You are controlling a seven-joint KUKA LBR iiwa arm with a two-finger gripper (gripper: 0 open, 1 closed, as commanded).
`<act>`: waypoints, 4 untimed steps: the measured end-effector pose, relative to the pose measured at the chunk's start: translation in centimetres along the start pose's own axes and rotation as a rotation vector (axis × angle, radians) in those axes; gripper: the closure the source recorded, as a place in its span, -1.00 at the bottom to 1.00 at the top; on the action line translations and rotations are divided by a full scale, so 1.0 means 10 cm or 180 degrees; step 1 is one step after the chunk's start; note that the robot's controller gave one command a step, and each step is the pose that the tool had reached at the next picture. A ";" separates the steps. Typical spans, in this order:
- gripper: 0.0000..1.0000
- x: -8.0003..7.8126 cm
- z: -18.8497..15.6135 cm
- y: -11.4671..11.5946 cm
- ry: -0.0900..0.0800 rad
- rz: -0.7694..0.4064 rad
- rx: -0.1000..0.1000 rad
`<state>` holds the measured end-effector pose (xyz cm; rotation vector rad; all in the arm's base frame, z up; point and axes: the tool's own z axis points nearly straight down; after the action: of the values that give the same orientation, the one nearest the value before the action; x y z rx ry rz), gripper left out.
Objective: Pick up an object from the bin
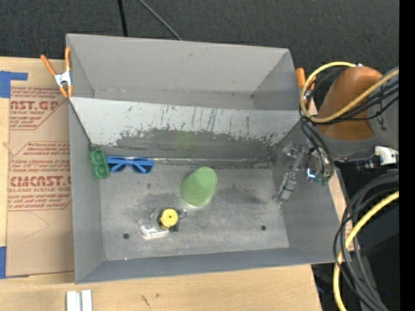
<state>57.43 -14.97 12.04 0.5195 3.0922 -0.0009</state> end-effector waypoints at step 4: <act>1.00 0.81 -0.29 1.74 -0.0004 -0.1235 -0.0006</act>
Offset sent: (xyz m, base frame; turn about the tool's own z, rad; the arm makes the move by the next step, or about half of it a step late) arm -0.0169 0.1546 0.0144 -0.1866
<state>55.39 4.09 14.86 -0.0862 3.1330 -0.0001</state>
